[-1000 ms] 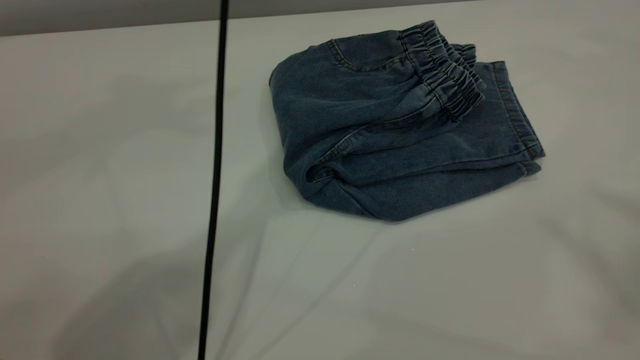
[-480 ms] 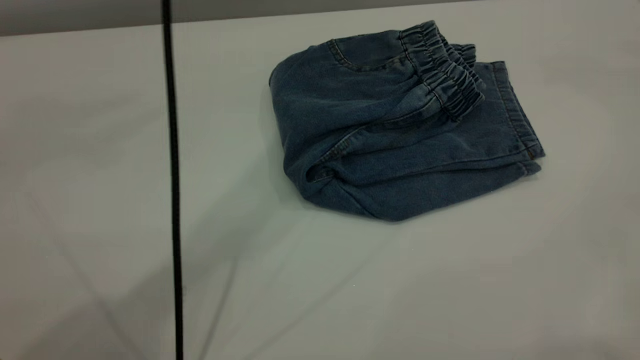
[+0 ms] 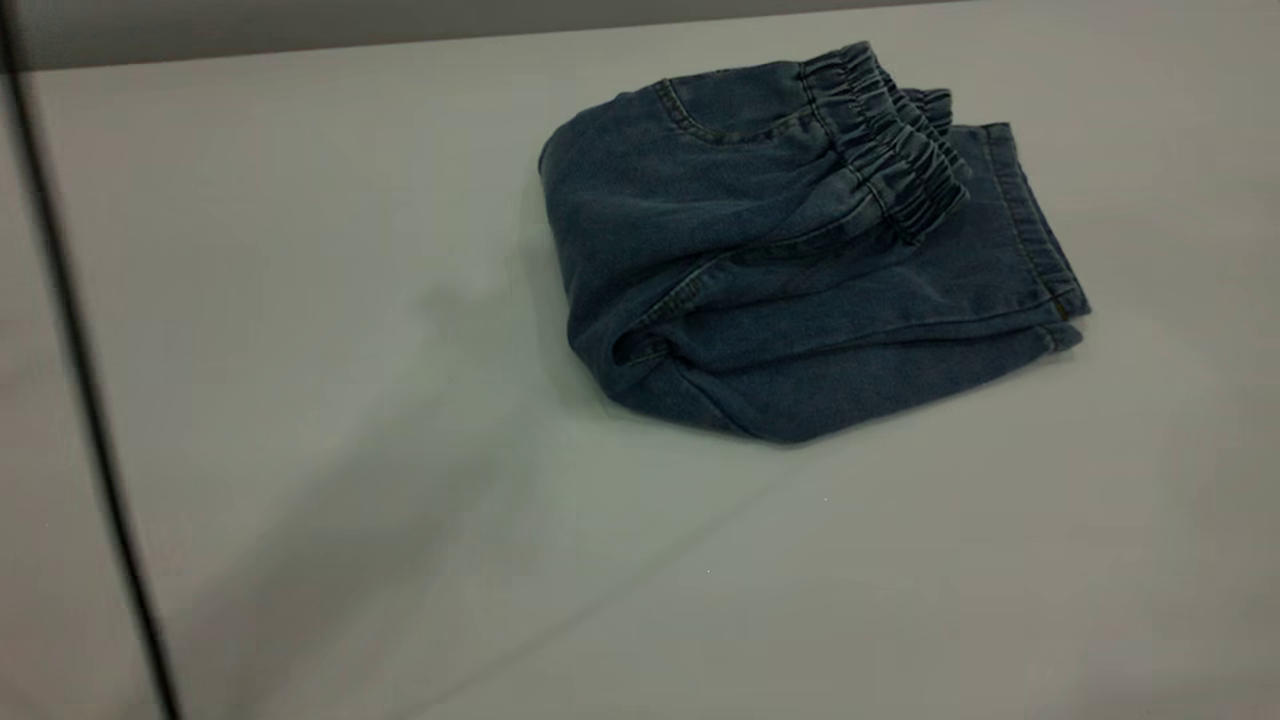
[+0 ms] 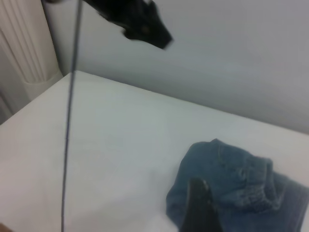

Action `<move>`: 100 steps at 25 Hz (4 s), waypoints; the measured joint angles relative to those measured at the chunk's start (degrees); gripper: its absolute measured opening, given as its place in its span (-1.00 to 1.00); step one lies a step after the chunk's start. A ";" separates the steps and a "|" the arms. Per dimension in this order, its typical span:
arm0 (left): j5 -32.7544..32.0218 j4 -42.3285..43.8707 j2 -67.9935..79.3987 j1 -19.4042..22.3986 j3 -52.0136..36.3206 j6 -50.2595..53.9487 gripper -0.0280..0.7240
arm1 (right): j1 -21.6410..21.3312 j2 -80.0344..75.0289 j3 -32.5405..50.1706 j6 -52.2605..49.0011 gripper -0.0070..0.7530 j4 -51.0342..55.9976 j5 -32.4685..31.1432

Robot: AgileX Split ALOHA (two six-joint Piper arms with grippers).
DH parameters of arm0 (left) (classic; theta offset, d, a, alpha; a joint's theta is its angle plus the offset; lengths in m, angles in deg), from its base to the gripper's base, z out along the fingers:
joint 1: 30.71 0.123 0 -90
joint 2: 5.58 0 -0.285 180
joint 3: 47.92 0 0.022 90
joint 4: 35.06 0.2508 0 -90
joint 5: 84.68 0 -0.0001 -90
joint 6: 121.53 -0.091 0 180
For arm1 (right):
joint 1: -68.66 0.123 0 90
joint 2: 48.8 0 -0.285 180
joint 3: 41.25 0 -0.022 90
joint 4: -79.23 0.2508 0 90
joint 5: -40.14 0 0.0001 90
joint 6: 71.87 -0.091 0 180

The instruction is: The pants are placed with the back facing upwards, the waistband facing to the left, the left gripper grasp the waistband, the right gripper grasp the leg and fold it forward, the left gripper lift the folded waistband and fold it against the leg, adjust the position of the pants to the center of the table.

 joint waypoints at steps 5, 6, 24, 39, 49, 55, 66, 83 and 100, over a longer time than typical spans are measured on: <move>-0.13 -0.40 -9.51 0.00 -9.32 3.29 0.18 | 0.00 6.61 5.64 -0.85 0.15 1.98 0.00; -0.13 -0.47 -10.97 0.00 -10.87 3.29 0.18 | 0.00 7.93 6.74 -0.85 0.15 1.68 -0.05; -0.05 -4.34 -41.08 0.00 -50.63 0.78 0.18 | 0.00 22.66 29.64 4.00 0.15 -4.44 0.00; -0.10 -4.34 -61.43 0.00 -62.39 -1.24 0.18 | 0.00 22.70 40.65 3.66 0.15 -12.31 5.15; -0.10 -4.34 -65.81 0.00 -72.35 -1.96 0.18 | 0.00 22.70 42.22 2.11 0.15 -12.73 6.28; 1.67 -6.12 -68.99 0.00 -76.83 -3.65 0.18 | 0.00 22.70 42.45 1.00 0.15 -12.71 7.87; 8.11 -8.75 -73.96 0.00 -82.88 -6.54 0.18 | 0.00 22.70 42.45 1.06 0.15 -12.31 7.76; 7.85 -8.84 -76.68 0.00 -82.88 -6.44 0.18 | 0.00 22.70 42.45 1.09 0.15 -11.99 7.76; 7.90 -8.90 -81.11 25.25 -82.88 -6.44 0.18 | 0.00 23.97 42.45 1.06 0.15 -11.99 7.76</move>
